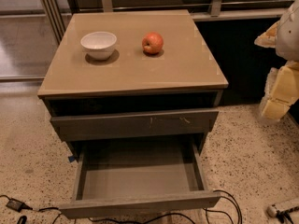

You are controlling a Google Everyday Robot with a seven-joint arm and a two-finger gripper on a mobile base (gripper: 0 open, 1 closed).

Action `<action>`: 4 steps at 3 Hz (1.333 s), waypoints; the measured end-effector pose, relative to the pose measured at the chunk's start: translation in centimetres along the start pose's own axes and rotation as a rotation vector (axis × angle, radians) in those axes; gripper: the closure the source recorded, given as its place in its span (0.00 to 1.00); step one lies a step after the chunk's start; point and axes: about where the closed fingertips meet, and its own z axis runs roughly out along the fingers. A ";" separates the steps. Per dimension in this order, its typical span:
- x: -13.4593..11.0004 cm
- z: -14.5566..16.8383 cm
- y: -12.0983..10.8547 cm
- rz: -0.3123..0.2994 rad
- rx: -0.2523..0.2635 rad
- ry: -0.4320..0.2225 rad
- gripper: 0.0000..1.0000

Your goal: Close middle drawer

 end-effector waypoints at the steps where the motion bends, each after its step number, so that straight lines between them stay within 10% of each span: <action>1: 0.0 0.0 0.0 0.000 0.000 0.000 0.00; 4: -0.5 8.2 5.9 -0.001 -0.091 -0.166 0.73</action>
Offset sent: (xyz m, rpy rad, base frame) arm -0.0157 0.0166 -0.0527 0.1169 0.0441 0.0045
